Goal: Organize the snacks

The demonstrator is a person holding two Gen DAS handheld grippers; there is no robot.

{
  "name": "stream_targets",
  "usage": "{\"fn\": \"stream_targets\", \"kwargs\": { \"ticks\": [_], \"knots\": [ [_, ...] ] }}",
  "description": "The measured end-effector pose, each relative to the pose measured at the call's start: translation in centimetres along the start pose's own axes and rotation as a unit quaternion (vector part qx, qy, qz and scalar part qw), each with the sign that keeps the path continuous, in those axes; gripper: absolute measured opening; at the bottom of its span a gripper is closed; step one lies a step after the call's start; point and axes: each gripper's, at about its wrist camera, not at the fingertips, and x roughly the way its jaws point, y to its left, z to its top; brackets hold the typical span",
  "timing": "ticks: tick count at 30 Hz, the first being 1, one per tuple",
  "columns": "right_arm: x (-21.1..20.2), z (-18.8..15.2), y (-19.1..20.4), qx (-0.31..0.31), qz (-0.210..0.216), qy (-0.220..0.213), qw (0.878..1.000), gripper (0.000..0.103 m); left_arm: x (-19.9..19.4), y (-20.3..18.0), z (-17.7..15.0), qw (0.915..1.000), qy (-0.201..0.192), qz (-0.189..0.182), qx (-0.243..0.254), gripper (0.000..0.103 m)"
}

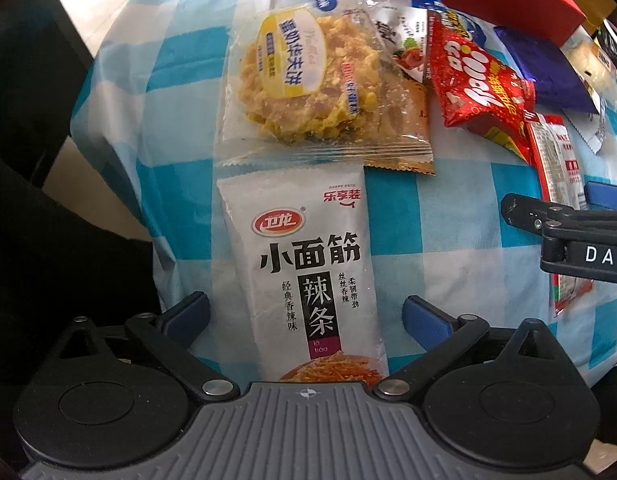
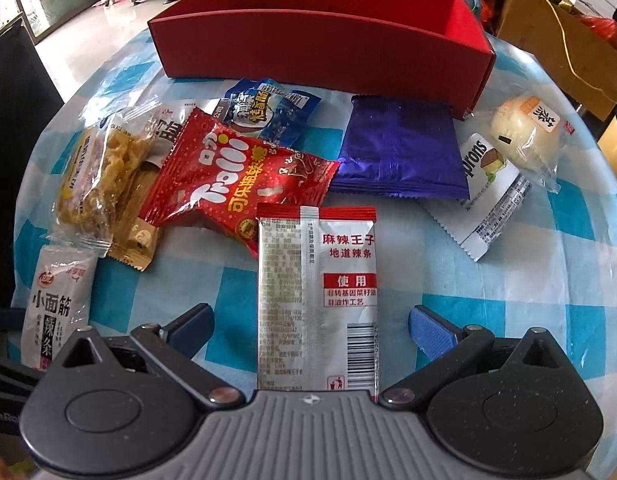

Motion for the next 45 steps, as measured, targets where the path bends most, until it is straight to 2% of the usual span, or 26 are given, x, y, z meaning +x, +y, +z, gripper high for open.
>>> {"fn": "stream_targets", "kwargs": {
  "ticks": [5,9,11,12,13,18,23,29,36,40,42,44,45],
  "knots": [
    [0.3,0.0,0.6,-0.023,-0.015,0.006,1.0,0.1,0.4,0.3,-0.1,1.0,-0.001,0.0,0.001,0.103],
    [0.2,0.4,0.2,-0.025,-0.009,0.014,1.0,0.1,0.2,0.5,-0.2,1.0,0.002,-0.002,0.003,0.103],
    [0.2,0.3,0.4,-0.03,-0.011,0.012,0.999,0.097,0.1,-0.1,0.1,1.0,0.002,-0.003,0.003,0.103],
    [0.0,0.1,0.5,-0.035,-0.009,0.009,0.999,0.092,0.1,-0.3,0.2,1.0,0.001,-0.004,0.004,0.103],
    [-0.3,0.0,0.6,-0.039,-0.007,0.005,0.999,0.089,0.0,-0.5,0.2,1.0,-0.002,-0.004,0.007,0.1],
    [-1.3,-0.5,0.5,-0.04,-0.004,-0.011,0.999,0.055,-0.8,-2.0,0.0,0.9988,-0.023,-0.001,0.043,0.087],
    [-1.8,-0.7,0.1,-0.027,0.014,-0.012,0.999,0.048,-1.6,-2.3,0.6,0.9984,-0.035,-0.009,0.044,0.063],
    [-2.5,-1.7,0.0,-0.018,0.019,-0.013,1.0,0.046,-1.6,-3.8,1.1,0.9971,-0.038,-0.017,0.063,0.057],
    [-4.3,-2.4,-1.4,0.012,0.016,-0.033,0.999,0.046,-1.1,-5.8,1.8,0.9945,-0.056,-0.022,0.086,0.056],
    [-4.0,-2.6,-1.9,0.02,0.008,-0.025,0.999,0.046,-1.1,-6.4,1.5,0.9927,-0.06,-0.016,0.103,0.058],
    [-3.8,-2.8,-1.9,0.019,0.007,-0.02,1.0,0.046,-0.7,-6.4,1.5,0.9926,-0.059,-0.014,0.106,0.061],
    [-3.5,-2.8,-1.9,0.015,0.004,-0.015,1.0,0.046,-0.4,-6.1,1.4,0.9928,-0.052,-0.009,0.108,0.078],
    [-3.3,-2.8,-1.9,0.015,0.004,-0.012,1.0,0.046,-0.2,-6.1,1.4,0.993,-0.047,-0.004,0.108,0.082]
  ]
}}
